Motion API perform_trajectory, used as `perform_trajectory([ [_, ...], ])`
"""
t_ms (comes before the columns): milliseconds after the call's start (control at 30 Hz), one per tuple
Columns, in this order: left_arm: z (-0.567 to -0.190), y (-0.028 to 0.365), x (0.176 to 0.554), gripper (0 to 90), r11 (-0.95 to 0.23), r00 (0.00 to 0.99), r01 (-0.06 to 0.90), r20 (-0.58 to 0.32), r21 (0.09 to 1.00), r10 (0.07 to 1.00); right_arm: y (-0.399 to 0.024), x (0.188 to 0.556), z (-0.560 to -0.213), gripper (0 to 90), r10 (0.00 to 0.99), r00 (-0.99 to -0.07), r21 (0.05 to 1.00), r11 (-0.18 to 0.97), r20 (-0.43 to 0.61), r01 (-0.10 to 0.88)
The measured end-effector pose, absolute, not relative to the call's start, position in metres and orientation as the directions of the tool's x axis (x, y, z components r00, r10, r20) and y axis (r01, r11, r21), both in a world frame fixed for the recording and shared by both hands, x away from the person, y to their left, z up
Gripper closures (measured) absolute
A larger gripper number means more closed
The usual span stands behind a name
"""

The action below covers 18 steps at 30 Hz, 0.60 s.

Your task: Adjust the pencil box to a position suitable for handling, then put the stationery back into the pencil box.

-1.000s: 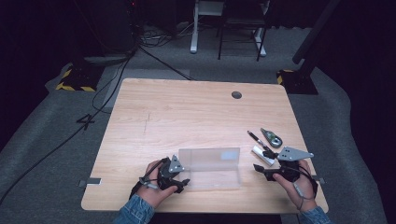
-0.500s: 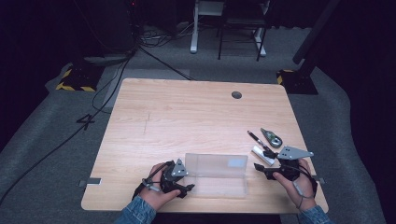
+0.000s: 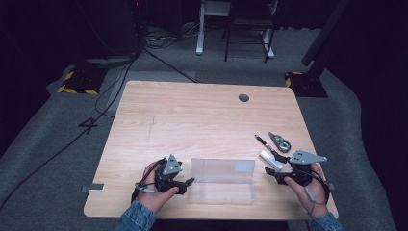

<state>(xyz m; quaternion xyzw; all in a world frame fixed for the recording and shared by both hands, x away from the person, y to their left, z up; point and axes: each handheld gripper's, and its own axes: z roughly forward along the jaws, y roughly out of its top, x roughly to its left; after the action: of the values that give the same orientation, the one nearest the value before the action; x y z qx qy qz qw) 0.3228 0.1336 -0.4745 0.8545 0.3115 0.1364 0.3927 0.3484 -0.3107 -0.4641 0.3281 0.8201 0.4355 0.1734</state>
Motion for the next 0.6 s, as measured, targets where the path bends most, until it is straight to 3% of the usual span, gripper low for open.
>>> perform_trajectory([
  [267,-0.472,0.148,0.329,25.2,-0.483,0.721,0.444,0.019,0.755,0.692,-0.319,0.346,-0.462,32.9,0.705,-0.710,0.831,0.395,0.000,0.392],
  [600,-0.488,0.185,0.335,23.0,-0.457,0.600,0.539,0.059,0.708,0.798,-0.324,0.353,-0.456,30.4,0.723,-0.691,0.833,0.386,-0.006,0.396],
])
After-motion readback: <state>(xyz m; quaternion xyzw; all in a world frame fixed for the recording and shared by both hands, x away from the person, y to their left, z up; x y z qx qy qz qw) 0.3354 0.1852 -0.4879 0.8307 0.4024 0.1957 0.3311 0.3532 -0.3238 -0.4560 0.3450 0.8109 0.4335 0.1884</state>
